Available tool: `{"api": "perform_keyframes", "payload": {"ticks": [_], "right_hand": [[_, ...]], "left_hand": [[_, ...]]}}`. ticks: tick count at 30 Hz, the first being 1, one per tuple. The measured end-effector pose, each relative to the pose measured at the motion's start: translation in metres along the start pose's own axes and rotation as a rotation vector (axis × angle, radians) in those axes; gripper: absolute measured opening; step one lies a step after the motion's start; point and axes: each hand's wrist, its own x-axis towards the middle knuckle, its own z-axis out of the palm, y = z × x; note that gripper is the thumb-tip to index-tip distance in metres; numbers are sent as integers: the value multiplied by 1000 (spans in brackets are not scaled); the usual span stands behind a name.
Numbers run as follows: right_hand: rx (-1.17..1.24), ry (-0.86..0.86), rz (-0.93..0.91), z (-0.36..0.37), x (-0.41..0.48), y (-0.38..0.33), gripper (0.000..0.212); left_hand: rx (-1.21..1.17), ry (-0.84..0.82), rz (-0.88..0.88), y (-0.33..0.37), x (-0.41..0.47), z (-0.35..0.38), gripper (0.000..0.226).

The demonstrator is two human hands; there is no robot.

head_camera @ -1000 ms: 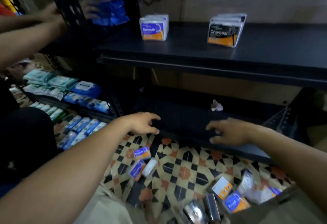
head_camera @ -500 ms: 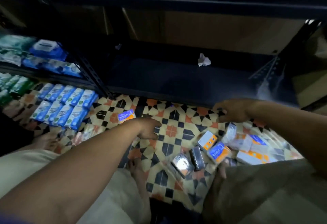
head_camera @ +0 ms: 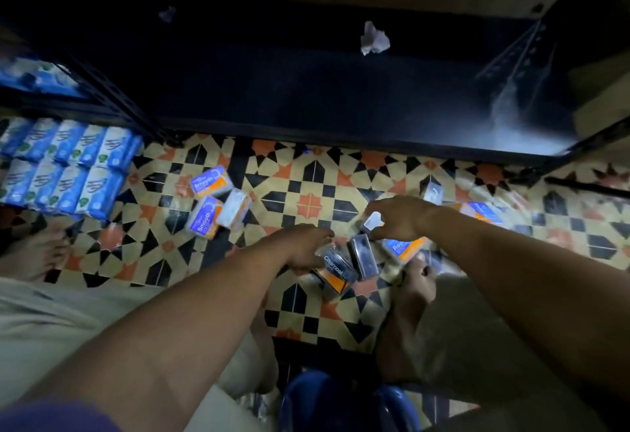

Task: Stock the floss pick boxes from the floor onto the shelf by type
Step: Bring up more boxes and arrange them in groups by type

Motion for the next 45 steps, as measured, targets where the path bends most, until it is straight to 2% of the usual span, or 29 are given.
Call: {"api": "perform_keyframes", "payload": {"ticks": [5,9,14,16,20,24,28,33,39,45], "right_hand": [[134,0,36,33,13,-10,70],[246,21,70,49,19,-18,72],[279,52,128,66,28,-25,59],[329,64,144,68,31,-26,56],[558,115,200,64,32,-19,68],[774,165,231,52,24,-12,55],[1001,236,221,39,12,-12,58],[1159,341,124,11,-12,-18,35],[1233,563,-3,-30,-47,-38,45],[1372,770,-229,-87,-103,-51,53]], "left_hand": [[-36,48,32,0,13,31,75],[-10,106,65,-3,16,43,72],[-86,188,33,-15,16,50,56],[-135,237,5,-18,14,49,56],[-254,329,-52,-21,9,43,56],[-349,399,-91,-22,2,30,44],[-428,443,-116,-20,-9,6,47],[-524,548,-63,-7,-37,-31,38],[-608,756,-1,13,-82,-78,36],[-609,942,123,32,-137,-127,37]]}}
